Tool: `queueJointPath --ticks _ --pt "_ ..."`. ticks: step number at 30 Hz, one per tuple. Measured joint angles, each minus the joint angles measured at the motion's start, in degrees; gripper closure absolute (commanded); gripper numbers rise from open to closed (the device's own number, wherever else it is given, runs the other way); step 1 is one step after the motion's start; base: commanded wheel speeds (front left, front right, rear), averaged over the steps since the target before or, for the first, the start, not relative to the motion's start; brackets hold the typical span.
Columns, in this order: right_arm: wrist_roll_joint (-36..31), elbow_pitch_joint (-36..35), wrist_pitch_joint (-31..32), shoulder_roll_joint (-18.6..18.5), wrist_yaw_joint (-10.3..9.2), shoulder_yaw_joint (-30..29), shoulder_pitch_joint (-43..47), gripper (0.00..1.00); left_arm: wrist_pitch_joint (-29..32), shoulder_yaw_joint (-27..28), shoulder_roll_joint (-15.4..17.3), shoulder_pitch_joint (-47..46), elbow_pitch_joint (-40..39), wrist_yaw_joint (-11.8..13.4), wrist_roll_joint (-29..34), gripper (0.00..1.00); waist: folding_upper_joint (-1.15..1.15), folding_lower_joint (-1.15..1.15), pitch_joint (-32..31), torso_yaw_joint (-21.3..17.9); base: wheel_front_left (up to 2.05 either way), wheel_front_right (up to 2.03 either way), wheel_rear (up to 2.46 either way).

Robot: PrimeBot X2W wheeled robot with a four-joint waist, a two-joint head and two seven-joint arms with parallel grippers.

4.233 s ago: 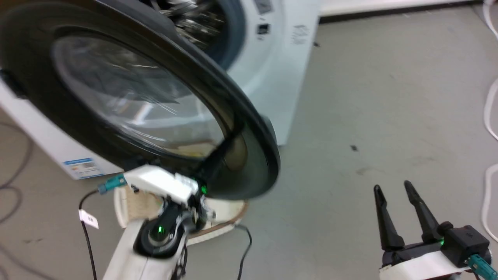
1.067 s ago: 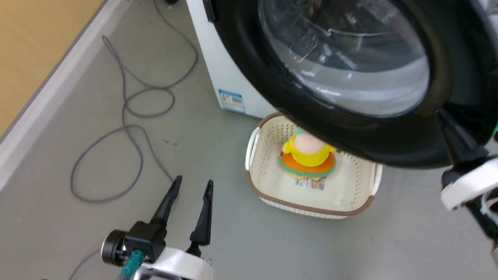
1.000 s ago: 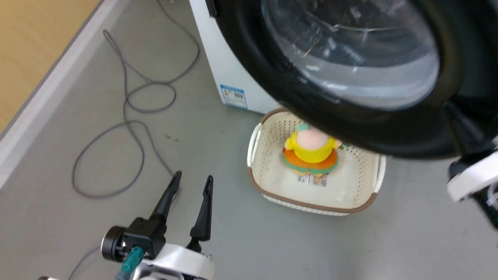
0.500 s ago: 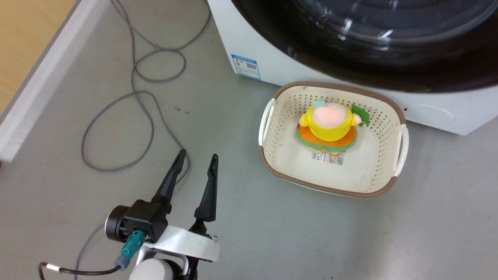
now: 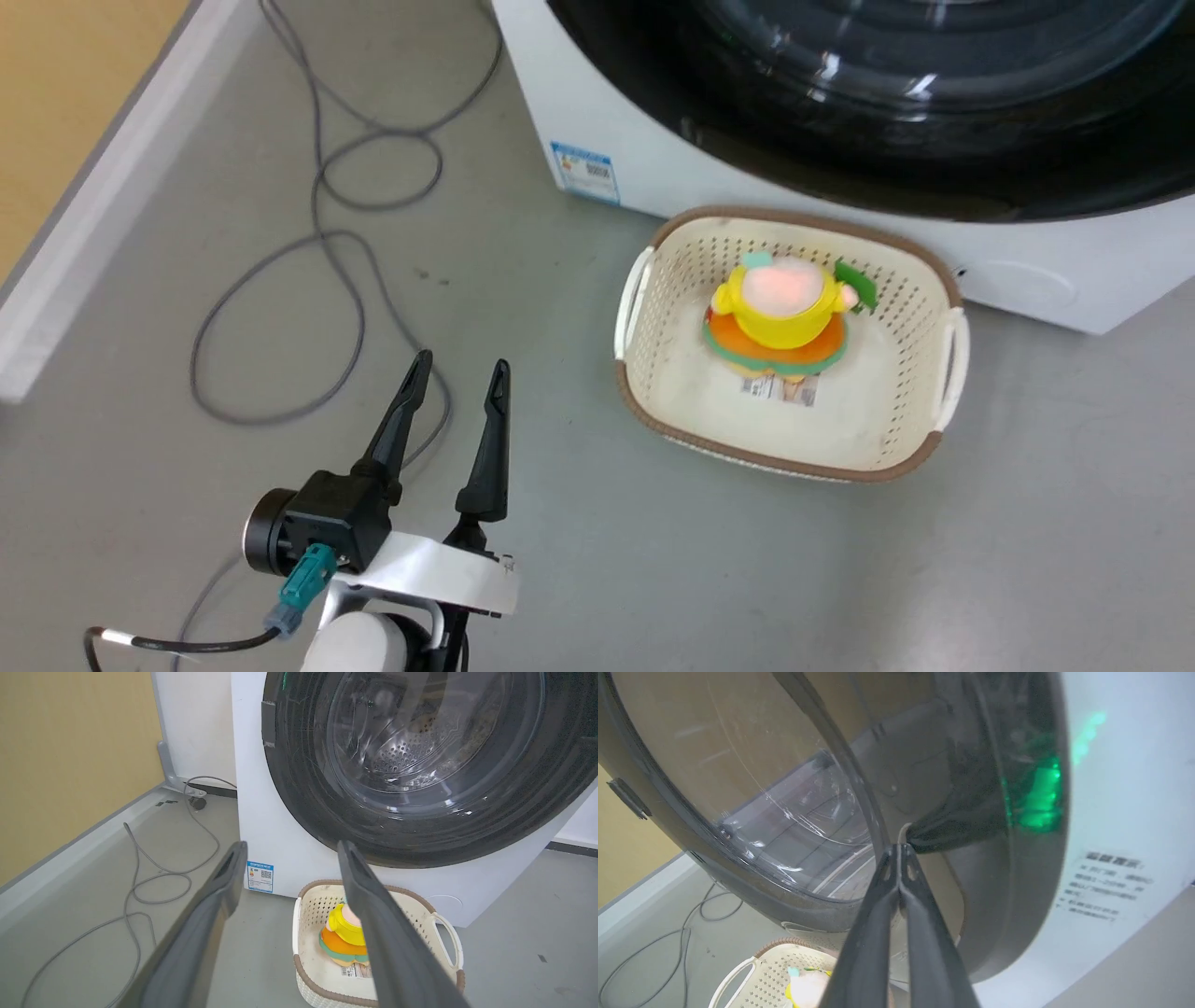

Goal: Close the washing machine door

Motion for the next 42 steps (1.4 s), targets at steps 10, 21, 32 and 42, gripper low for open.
queueJointPath --ticks 10,21,32,42 --pt "3.5 -6.5 -6.7 -0.2 -0.81 8.8 11.4 1.0 0.0 2.0 -0.2 1.7 1.7 -0.5 1.0 0.0 0.0 0.0 -7.0 -3.0 0.0 0.0 0.0" --pt "0.7 -20.5 -11.2 2.8 -0.8 7.4 30.6 1.0 0.0 4.8 0.8 4.8 2.7 -0.5 1.3 0.0 0.0 -0.01 -14.2 -8.3 0.0 0.0 0.0" --pt "-8.7 -35.0 -11.6 15.3 -0.81 -5.7 48.2 1.0 0.0 4.6 0.8 8.3 2.9 -0.6 1.9 0.0 0.0 -0.01 -18.2 -11.6 0.0 0.0 0.0" --pt "-15.1 -41.1 -10.2 24.1 -0.81 -10.2 56.3 0.0 0.0 4.0 0.8 11.1 2.9 -0.8 2.8 0.0 0.0 -0.01 -19.7 -12.2 0.0 0.0 0.0"
